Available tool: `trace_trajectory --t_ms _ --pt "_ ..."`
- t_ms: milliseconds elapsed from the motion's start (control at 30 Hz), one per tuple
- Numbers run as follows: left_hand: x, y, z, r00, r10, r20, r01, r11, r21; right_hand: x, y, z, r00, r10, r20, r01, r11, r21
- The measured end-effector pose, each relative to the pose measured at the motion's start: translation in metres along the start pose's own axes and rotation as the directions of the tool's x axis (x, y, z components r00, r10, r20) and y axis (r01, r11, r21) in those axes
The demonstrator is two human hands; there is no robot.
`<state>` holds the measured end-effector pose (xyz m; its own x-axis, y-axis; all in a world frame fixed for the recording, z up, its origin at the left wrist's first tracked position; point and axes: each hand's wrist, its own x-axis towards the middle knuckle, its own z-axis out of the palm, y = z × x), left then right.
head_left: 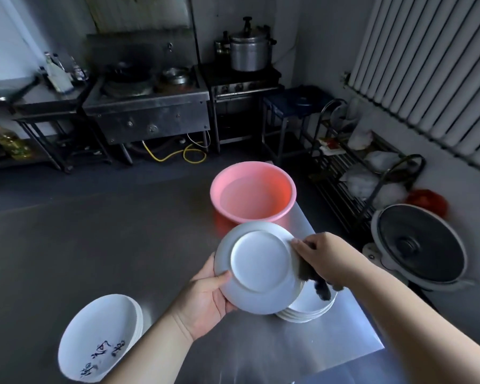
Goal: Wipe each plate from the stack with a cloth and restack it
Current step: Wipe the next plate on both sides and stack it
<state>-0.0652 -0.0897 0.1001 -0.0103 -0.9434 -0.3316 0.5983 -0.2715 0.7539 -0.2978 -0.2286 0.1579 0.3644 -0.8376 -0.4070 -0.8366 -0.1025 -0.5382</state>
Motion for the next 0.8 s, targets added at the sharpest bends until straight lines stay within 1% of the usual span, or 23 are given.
trace_trajectory --t_ms 67,167,267,333,400,433,533,567,600,633,667,700,733,767,800 --pt "0.012 -0.005 0.014 1.000 -0.028 0.006 0.028 0.999 0.026 0.005 0.020 -0.015 0.997 0.026 0.073 -0.032 0.997 0.070" --pt "0.030 -0.015 0.029 0.999 -0.053 -0.003 0.053 0.993 0.108 0.017 0.053 -0.029 0.981 0.025 0.194 -0.064 0.977 0.202" --pt "0.047 -0.025 0.046 0.998 -0.026 -0.055 0.034 0.986 0.160 0.028 0.074 -0.037 0.965 0.014 0.263 -0.096 0.949 0.300" --pt "0.059 -0.029 0.059 0.988 0.040 -0.152 -0.015 0.987 0.159 0.033 0.081 -0.042 0.963 0.018 0.270 -0.116 0.929 0.351" --pt "0.071 -0.029 0.073 0.972 0.065 -0.225 -0.017 0.978 0.210 0.037 0.086 -0.047 0.965 0.011 0.263 -0.117 0.913 0.391" --pt "0.077 -0.030 0.075 0.966 0.043 -0.254 0.012 0.977 0.211 0.039 0.088 -0.048 0.968 -0.004 0.250 -0.101 0.907 0.408" --pt "0.085 -0.034 0.077 0.939 -0.005 -0.343 0.056 0.989 0.139 0.046 0.098 -0.045 0.980 -0.049 0.192 -0.054 0.867 0.496" --pt "0.085 -0.038 0.075 0.934 -0.025 -0.355 0.080 0.987 0.142 0.048 0.103 -0.043 0.986 -0.056 0.157 -0.030 0.867 0.497" --pt "0.084 -0.041 0.076 0.935 -0.038 -0.353 0.116 0.972 0.203 0.049 0.107 -0.041 0.990 -0.068 0.124 -0.001 0.877 0.481" --pt "0.084 -0.044 0.075 0.932 -0.052 -0.359 0.170 0.937 0.306 0.050 0.112 -0.039 0.991 -0.083 0.104 0.026 0.885 0.465" --pt "0.082 -0.046 0.075 0.925 -0.065 -0.375 0.231 0.878 0.418 0.050 0.115 -0.037 0.991 -0.096 0.098 0.042 0.890 0.455" --pt "0.081 -0.049 0.074 0.915 -0.070 -0.398 0.295 0.789 0.540 0.050 0.118 -0.036 0.990 -0.104 0.096 0.052 0.899 0.435" --pt "0.082 -0.052 0.073 0.904 -0.043 -0.425 0.343 0.666 0.662 0.051 0.121 -0.034 0.989 -0.109 0.097 0.062 0.917 0.394" --pt "0.083 -0.055 0.070 0.898 -0.010 -0.440 0.373 0.546 0.750 0.053 0.123 -0.032 0.988 -0.112 0.106 0.070 0.939 0.338" --pt "0.083 -0.058 0.071 0.897 0.019 -0.441 0.383 0.464 0.798 0.053 0.127 -0.028 0.986 -0.114 0.119 0.077 0.957 0.279"
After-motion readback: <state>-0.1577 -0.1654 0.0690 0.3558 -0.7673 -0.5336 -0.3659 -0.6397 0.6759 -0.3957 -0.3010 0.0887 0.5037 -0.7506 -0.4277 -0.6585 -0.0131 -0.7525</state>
